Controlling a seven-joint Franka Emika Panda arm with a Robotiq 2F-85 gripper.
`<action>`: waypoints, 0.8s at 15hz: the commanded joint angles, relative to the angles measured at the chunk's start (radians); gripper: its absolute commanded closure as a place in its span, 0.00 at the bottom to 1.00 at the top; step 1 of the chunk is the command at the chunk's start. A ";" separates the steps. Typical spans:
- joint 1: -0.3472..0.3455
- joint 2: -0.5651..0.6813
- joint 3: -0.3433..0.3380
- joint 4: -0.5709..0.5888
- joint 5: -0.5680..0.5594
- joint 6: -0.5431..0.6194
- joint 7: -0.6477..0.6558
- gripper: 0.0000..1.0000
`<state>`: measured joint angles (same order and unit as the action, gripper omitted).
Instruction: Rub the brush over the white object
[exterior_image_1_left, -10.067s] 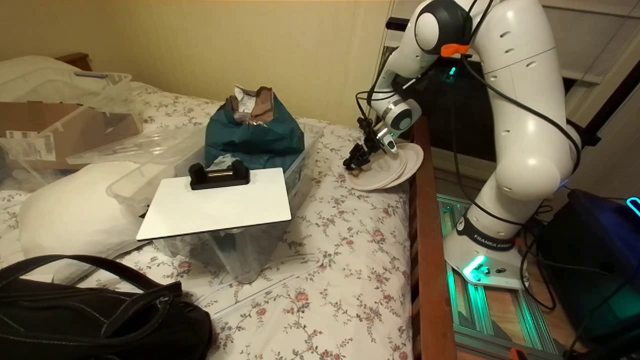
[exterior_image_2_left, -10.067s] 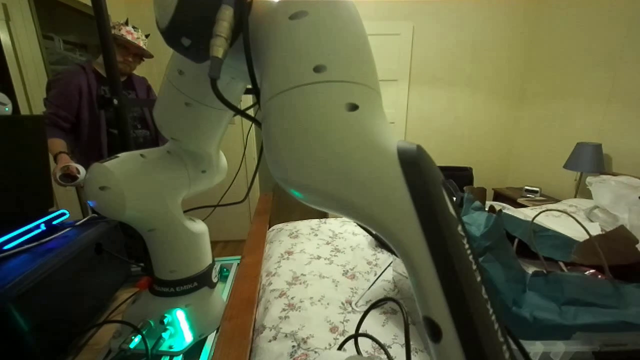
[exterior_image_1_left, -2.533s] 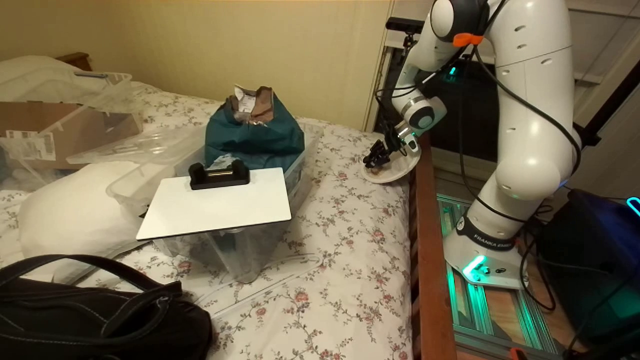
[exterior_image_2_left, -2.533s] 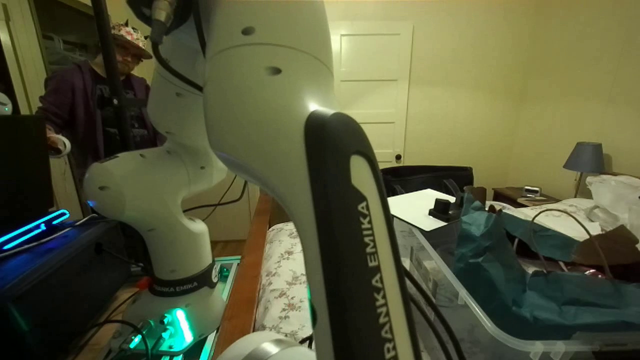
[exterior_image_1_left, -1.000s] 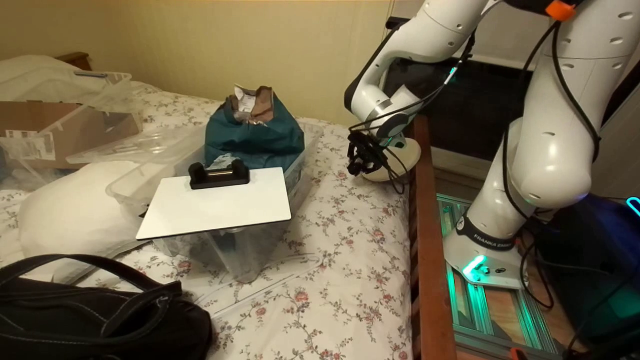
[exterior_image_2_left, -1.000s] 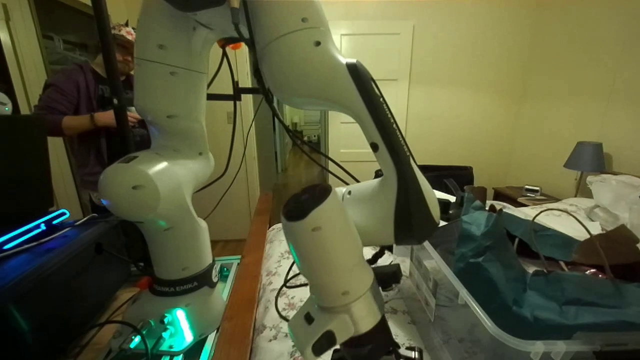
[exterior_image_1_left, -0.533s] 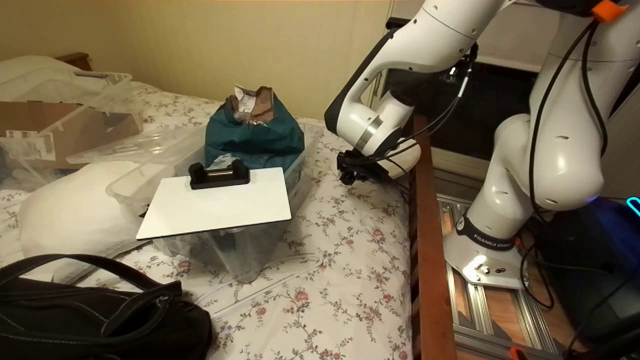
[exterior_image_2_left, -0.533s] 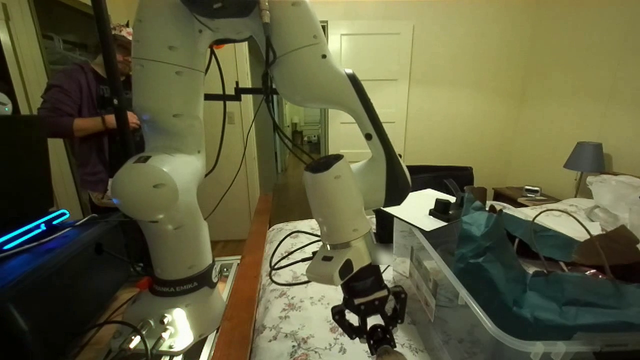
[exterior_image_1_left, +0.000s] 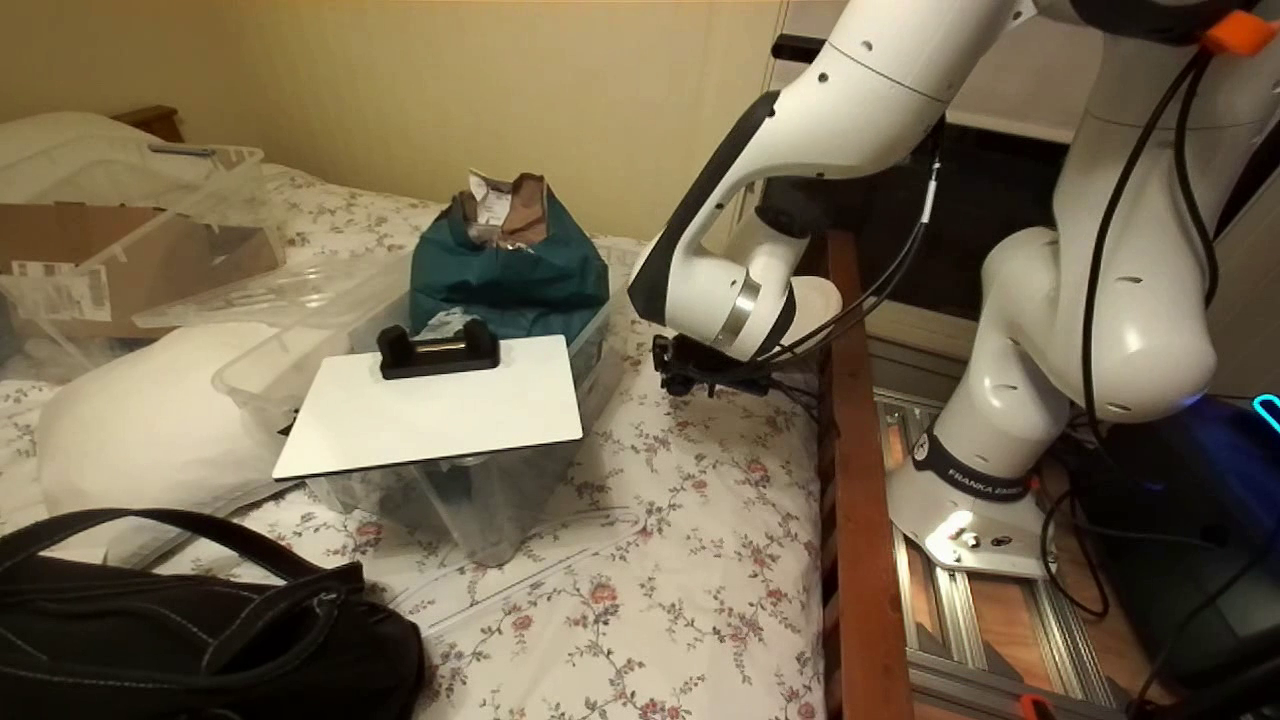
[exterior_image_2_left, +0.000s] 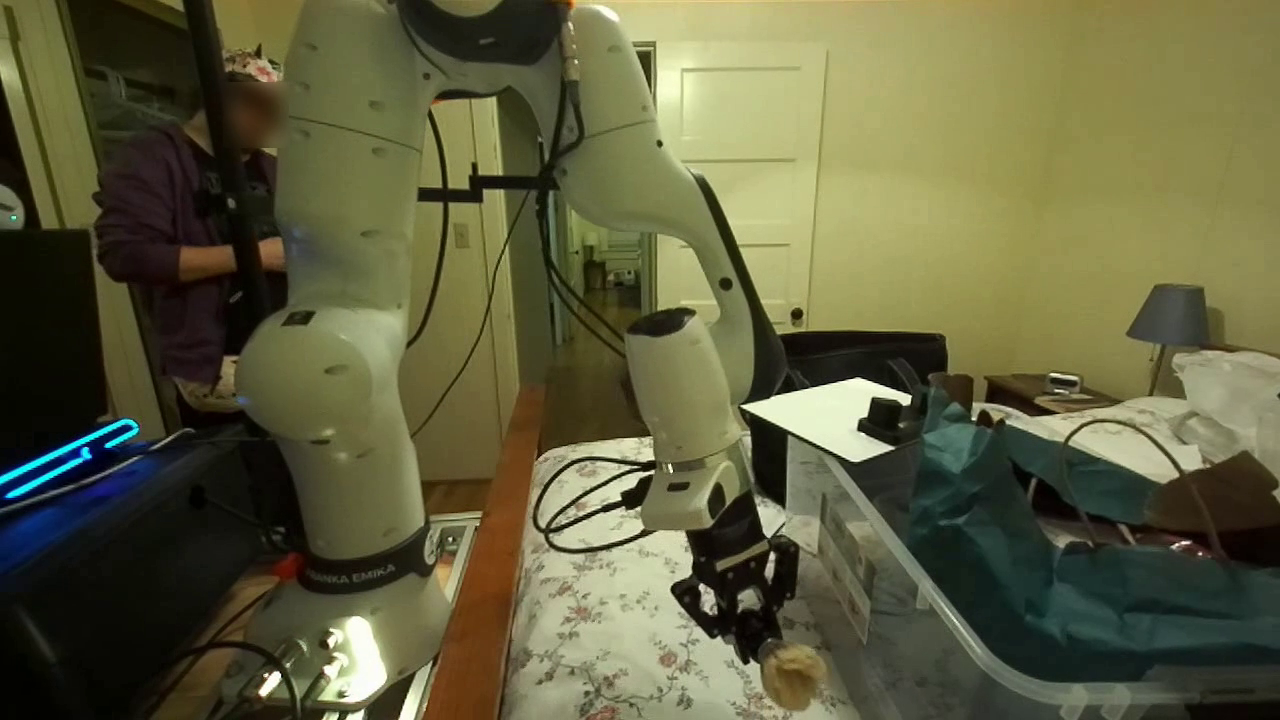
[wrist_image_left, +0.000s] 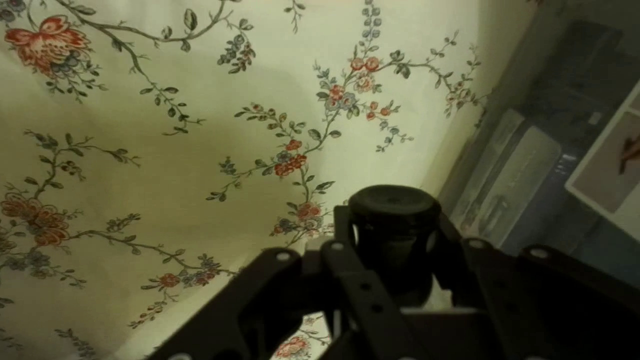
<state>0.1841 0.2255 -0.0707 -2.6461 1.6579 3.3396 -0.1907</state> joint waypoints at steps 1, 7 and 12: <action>-0.017 0.067 0.049 0.022 -0.151 0.044 0.152 0.37; -0.023 0.003 -0.004 -0.064 -0.133 0.045 0.139 0.02; -0.073 -0.004 -0.073 -0.105 -0.130 -0.008 -0.095 0.00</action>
<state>0.1402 0.2349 -0.1120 -2.7531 1.5106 3.3668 -0.0869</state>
